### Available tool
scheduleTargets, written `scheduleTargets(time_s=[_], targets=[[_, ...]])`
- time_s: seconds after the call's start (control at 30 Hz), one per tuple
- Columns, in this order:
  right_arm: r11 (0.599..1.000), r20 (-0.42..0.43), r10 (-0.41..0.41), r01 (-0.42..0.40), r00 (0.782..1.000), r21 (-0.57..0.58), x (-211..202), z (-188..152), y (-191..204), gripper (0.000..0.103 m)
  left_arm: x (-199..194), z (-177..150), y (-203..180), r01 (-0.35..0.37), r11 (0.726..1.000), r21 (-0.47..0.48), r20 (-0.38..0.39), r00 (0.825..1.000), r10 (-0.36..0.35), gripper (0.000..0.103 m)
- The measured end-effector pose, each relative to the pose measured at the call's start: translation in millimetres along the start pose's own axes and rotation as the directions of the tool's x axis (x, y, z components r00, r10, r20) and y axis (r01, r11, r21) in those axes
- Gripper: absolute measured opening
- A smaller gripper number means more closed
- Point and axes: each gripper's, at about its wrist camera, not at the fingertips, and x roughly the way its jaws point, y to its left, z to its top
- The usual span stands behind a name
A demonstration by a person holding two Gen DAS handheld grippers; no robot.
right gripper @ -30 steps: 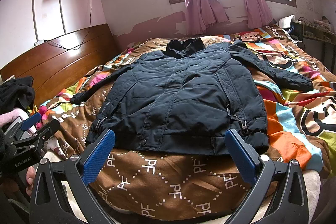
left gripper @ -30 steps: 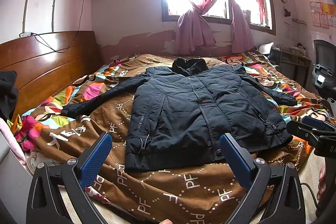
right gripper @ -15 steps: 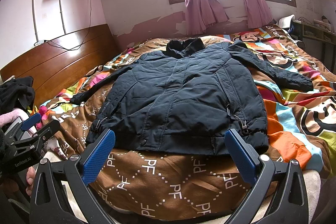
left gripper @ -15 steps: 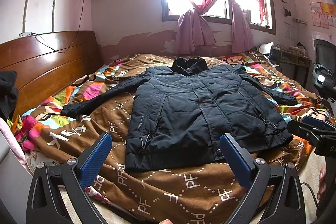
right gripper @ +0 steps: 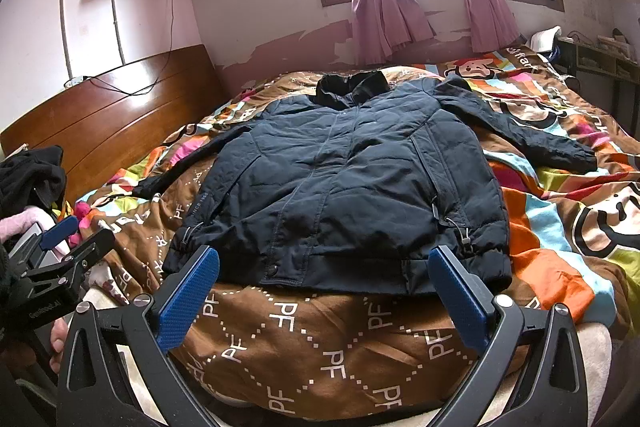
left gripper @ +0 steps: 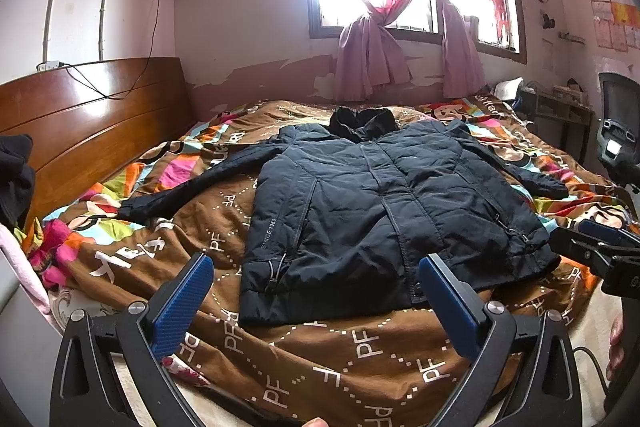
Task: Fold large clothes
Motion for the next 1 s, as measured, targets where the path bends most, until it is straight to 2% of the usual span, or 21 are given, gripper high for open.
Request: scheduleTargets(time_s=[0.23, 0.5, 0.63, 0.77, 1.0], targets=[[1.000, -0.028, -0.010, 0.011, 1.000, 0.009, 6.7, -0.4, -4.3, 0.102, 12.3, -1.0, 0.6, -0.014, 1.000, 0.002, -0.042, 0.999, 0.014, 0.103], [0.992, -0.115, -0.091, 0.100, 0.989, 0.071, 32.5, 3.0, -21.1, 0.102, 42.9, 8.9, -4.2, 0.004, 1.000, 0.014, -0.092, 0.996, -0.003, 0.103], [0.976, -0.165, -0.171, 0.191, 0.971, 0.107, 53.7, 18.8, -39.9, 0.102, 72.7, 20.7, -11.8, -0.021, 0.999, 0.028, -0.130, 0.991, 0.025, 0.103], [0.951, -0.178, -0.264, 0.286, 0.948, 0.116, 74.8, 36.7, -59.9, 0.102, 105.4, 29.7, -21.1, -0.019, 0.999, 0.049, -0.168, 0.985, 0.027, 0.103], [0.913, -0.190, -0.338, 0.370, 0.922, 0.172, 123.1, 74.8, -109.2, 0.102, 157.0, 56.3, -38.4, -0.045, 0.993, 0.109, -0.201, 0.977, 0.067, 0.103]])
